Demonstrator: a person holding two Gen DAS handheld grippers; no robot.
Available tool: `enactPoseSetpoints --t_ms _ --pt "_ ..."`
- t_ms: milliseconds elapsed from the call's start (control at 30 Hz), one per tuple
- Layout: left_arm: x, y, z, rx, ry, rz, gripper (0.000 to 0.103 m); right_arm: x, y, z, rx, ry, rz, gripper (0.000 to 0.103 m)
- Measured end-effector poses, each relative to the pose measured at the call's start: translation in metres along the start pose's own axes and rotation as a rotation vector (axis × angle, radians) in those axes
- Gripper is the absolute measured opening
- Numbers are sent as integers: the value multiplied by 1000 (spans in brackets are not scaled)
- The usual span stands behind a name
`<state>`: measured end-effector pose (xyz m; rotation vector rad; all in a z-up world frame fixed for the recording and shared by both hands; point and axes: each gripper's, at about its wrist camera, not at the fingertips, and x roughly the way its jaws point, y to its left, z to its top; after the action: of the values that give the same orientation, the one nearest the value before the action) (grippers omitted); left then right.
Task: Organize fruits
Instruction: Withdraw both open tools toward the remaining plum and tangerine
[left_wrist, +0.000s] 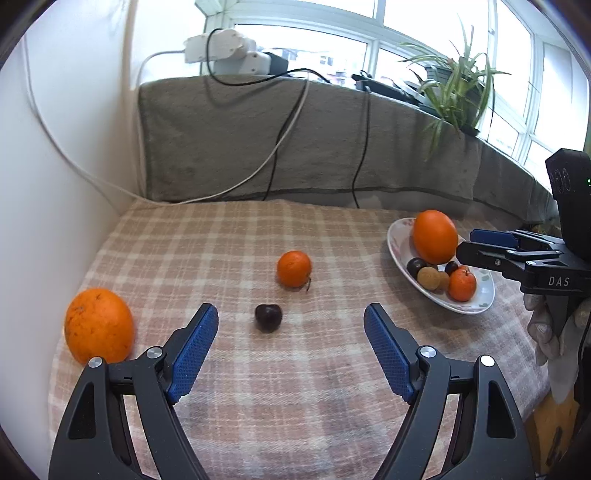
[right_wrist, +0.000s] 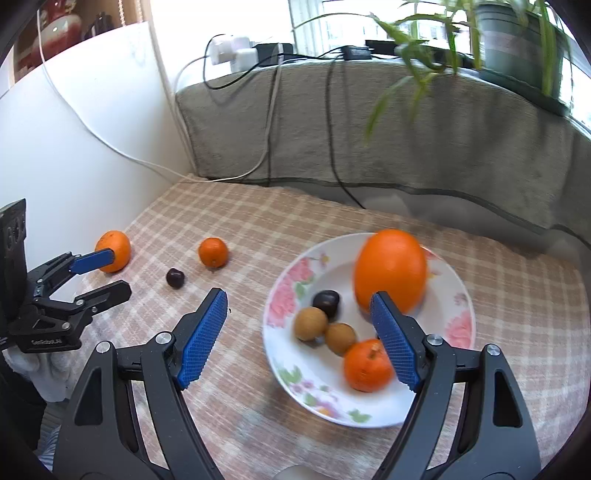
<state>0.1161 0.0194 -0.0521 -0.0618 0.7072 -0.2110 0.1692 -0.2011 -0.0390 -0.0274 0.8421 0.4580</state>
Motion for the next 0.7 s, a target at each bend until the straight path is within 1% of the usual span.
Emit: enactPoseSetpoints --t_ms 133,300,467,600,667,700 --pt "3 11 -5 -34 9 -3 81 12 13 5 -16 17 31 82" --pt "8 15 -10 -40 23 -6 81 27 33 12 -37 34 56 82" --pt "11 22 -12 -57 27 -11 81 42 48 18 -39 53 91 82" --pt "17 24 -14 -52 43 -17 81 57 57 21 -33 78 111 82" --pt "19 24 -14 -51 48 -26 76 65 60 23 -22 89 125 82" --pt "21 24 -13 -49 51 -31 72 68 61 25 -14 92 132 82"
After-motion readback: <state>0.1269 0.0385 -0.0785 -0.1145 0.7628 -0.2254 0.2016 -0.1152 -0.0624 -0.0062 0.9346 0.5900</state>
